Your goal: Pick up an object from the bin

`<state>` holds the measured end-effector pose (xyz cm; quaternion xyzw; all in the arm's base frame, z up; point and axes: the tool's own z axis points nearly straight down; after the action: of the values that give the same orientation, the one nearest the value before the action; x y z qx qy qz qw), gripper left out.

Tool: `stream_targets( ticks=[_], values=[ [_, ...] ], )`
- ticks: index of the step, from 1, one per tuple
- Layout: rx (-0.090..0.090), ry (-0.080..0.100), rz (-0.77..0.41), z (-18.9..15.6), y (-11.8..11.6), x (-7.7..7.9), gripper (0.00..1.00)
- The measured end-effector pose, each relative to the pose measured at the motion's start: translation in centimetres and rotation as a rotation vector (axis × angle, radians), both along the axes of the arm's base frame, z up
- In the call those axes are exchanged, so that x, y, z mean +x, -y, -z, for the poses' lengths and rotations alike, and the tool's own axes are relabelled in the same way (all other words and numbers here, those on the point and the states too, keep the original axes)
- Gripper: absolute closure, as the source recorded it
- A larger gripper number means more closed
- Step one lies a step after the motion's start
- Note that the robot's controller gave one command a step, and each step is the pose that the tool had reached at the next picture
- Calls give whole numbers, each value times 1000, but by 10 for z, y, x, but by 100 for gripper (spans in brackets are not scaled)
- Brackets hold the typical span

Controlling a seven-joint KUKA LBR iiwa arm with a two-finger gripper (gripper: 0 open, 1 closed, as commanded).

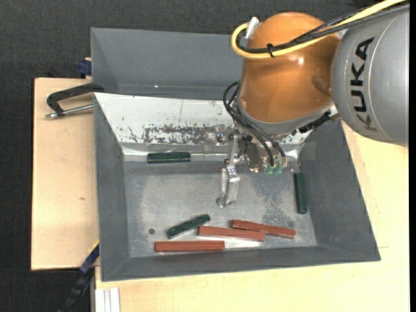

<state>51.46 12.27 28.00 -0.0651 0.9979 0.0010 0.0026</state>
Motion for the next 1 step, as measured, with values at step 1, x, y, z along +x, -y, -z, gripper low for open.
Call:
stream_targets(
  ticks=[1],
  values=[
    [-1,2,-100,36,-6,-5,0]
  ],
)
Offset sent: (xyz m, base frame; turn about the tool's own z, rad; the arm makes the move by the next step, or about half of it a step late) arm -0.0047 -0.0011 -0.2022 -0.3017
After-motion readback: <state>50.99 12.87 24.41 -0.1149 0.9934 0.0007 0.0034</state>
